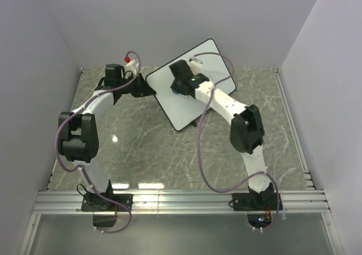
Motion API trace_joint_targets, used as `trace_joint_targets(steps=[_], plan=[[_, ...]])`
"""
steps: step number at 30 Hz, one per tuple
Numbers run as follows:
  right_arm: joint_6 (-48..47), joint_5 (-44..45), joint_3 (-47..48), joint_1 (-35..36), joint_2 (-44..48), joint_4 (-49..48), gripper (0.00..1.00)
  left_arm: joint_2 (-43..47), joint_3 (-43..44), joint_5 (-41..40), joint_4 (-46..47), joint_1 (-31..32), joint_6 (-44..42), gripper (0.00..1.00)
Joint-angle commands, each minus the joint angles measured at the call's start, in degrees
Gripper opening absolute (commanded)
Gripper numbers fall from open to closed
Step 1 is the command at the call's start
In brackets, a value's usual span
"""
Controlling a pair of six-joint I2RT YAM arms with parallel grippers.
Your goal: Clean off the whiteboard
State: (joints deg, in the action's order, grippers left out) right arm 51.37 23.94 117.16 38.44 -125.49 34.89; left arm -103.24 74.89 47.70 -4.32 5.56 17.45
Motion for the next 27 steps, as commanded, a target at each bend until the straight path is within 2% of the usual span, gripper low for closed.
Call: trace_joint_targets(steps=[1,7,11,19,27], plan=[[3.4,-15.1,-12.3,-5.2,1.8,-10.5,0.0,4.5,0.5,5.3,-4.5,3.5,-4.6,0.0],[0.8,-16.0,-16.9,-5.8,4.9,-9.8,0.0,4.4,1.3,2.2,-5.8,3.4,-5.4,0.0],[2.0,-16.8,-24.1,-5.9,7.5,-12.2,0.0,4.0,2.1,1.3,-6.4,3.2,-5.7,0.0],[2.4,-18.0,-28.3,-5.8,7.5,-11.9,0.0,3.7,3.2,1.0,-7.2,2.3,-6.3,0.0],[5.0,-14.9,-34.5,-7.0,12.5,-13.9,0.0,3.6,3.8,0.8,-7.8,2.1,-6.7,0.0]])
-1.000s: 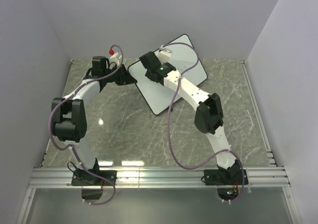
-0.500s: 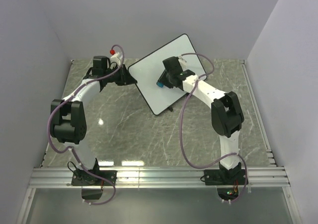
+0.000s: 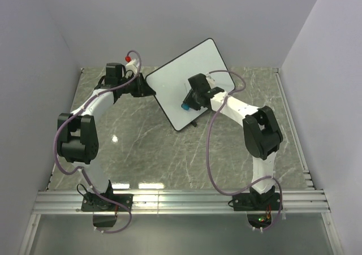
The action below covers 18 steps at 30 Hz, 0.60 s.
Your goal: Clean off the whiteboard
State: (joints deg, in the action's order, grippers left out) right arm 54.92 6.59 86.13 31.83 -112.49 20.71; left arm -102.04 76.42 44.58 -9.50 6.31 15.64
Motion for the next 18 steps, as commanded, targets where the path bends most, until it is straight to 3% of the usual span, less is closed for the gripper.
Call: trace_joint_targets(steps=[1,4,16,18], plan=[[2.1,2.9,-4.0,-0.5,0.4,-0.7,0.0,2.5,2.3,3.9,-2.7,1.3,-5.0,0.0],[2.4,2.2,-2.5,-2.2,-1.4,-0.7,0.0,2.5,2.2,3.9,-2.7,1.3,-5.1,0.0],[3.8,0.6,33.2,-6.0,-16.3,1.8,0.0,2.8,1.1,2.8,-3.2,1.4,-5.6,0.0],[5.3,-0.4,35.0,-5.8,-17.5,1.6,0.0,2.6,1.4,2.6,-3.5,1.4,-5.9,0.0]])
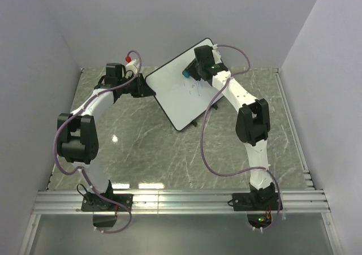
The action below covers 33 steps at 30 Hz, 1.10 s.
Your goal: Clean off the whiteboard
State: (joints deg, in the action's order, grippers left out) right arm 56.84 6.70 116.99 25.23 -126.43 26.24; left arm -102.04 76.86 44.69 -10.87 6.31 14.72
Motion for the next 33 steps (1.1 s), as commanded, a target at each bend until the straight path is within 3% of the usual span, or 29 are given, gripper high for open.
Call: trace_joint_targets(steps=[1,6,12,16,21,28,33], plan=[[3.7,-0.7,3.9,1.3,-3.8,-4.4,0.0,2.7,1.0,2.4,-2.3,1.4,-5.1,0.0],[4.1,-1.5,-6.2,2.5,-0.1,-6.3,0.0,3.0,0.8,2.3,-2.1,1.4,-5.0,0.0],[5.2,-2.0,-31.8,5.1,12.1,-10.8,0.0,2.5,1.5,2.5,-2.1,1.4,-5.1,0.0],[5.4,-2.1,-39.3,6.1,15.5,-11.0,0.0,2.4,1.8,2.7,-2.0,1.5,-5.0,0.0],[4.0,-1.2,-38.3,6.1,14.6,-10.2,0.0,2.8,1.0,2.7,-1.6,1.4,-4.9,0.0],[4.9,1.6,-19.9,0.6,6.6,-6.1,0.0,3.8,0.4,2.4,-2.0,1.4,-5.0,0.0],[10.1,3.1,-14.5,-6.0,3.7,-8.3,0.0,4.7,-0.5,2.6,-2.2,1.4,-5.1,0.0]])
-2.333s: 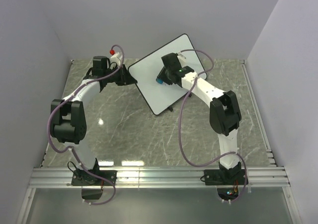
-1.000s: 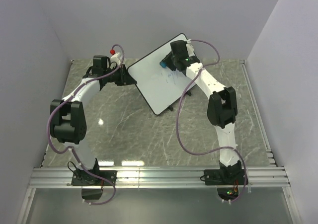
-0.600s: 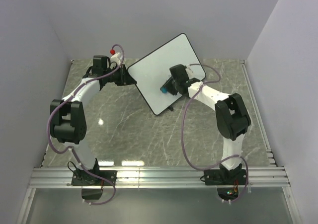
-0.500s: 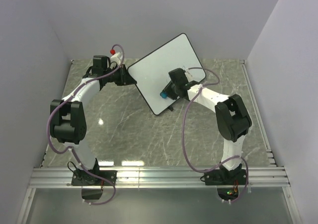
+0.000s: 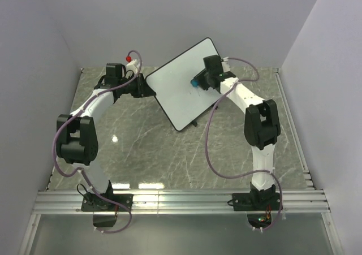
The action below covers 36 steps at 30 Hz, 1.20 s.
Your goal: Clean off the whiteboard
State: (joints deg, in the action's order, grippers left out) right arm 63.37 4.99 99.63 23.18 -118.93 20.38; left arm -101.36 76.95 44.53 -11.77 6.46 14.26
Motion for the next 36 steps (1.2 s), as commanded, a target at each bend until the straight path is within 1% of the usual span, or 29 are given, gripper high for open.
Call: trace_joint_targets(steps=[1,4,7,8,9,10,12,13,15,16,17,20,22,25,28,29,30,32,35,36], plan=[[3.7,4.7,5.6,-4.5,-4.6,-1.5,0.0,4.2,-0.7,2.8,-1.4,1.3,-4.8,0.0],[2.6,3.7,10.5,-5.2,-7.6,1.3,0.0,4.7,-1.1,2.3,-1.2,1.3,-4.8,0.0],[2.0,0.8,8.6,-3.7,-7.7,2.4,0.0,4.6,-0.7,2.5,-1.5,1.3,-4.9,0.0],[1.7,0.5,6.5,-2.8,-6.9,1.8,0.0,4.2,-0.6,2.4,-1.6,1.3,-4.9,0.0],[1.7,0.4,1.1,-0.4,-4.6,0.8,0.0,4.1,-0.4,2.6,-1.7,1.3,-5.0,0.0],[1.7,-0.2,-1.7,0.8,-3.5,-1.6,0.0,3.9,-0.1,2.6,-1.8,1.4,-5.0,0.0],[2.4,-1.7,-8.5,3.3,-0.9,-3.5,0.0,3.6,0.1,2.6,-1.9,1.3,-5.1,0.0],[3.0,-2.4,-10.3,5.6,-0.2,-4.0,0.0,3.6,0.0,2.5,-1.9,1.3,-5.1,0.0],[4.5,-4.5,-15.4,7.8,2.5,-4.9,0.0,3.5,0.0,2.2,-2.0,1.3,-5.2,0.0],[5.0,-4.8,-16.9,10.0,3.3,-6.1,0.0,3.5,0.0,2.1,-1.9,1.3,-5.3,0.0],[5.4,-6.5,-18.0,10.7,4.2,-6.7,0.0,3.5,0.0,2.1,-1.9,1.3,-5.2,0.0],[5.1,-7.4,-19.1,12.2,6.6,-5.3,0.0,3.3,0.2,2.3,-1.9,1.3,-5.2,0.0],[5.3,-6.9,-19.9,12.1,7.4,-4.7,0.0,3.2,0.4,2.1,-2.2,1.3,-5.2,0.0],[5.3,-5.5,-20.5,10.0,7.9,-5.5,0.0,3.2,0.7,2.0,-2.4,1.3,-5.5,0.0],[4.5,-5.1,-18.8,6.5,7.1,-4.9,0.0,3.4,0.2,2.1,-2.4,1.3,-5.4,0.0],[4.0,-3.7,-18.3,5.5,6.9,-4.8,0.0,3.5,0.1,2.0,-2.4,1.3,-5.4,0.0],[3.8,-3.2,-17.1,3.0,6.5,-4.8,0.0,3.7,0.0,2.0,-2.3,1.4,-5.3,0.0],[2.5,-2.2,-15.6,0.7,5.8,-5.0,0.0,4.1,-0.3,2.0,-2.2,1.3,-5.3,0.0],[-1.2,-1.7,-9.0,-4.0,1.8,-2.5,0.0,4.4,-0.3,1.9,-2.6,1.3,-5.4,0.0],[-2.0,-1.8,-4.9,-5.2,-0.7,-1.5,0.0,4.6,-0.3,1.8,-2.6,1.3,-5.3,0.0]])
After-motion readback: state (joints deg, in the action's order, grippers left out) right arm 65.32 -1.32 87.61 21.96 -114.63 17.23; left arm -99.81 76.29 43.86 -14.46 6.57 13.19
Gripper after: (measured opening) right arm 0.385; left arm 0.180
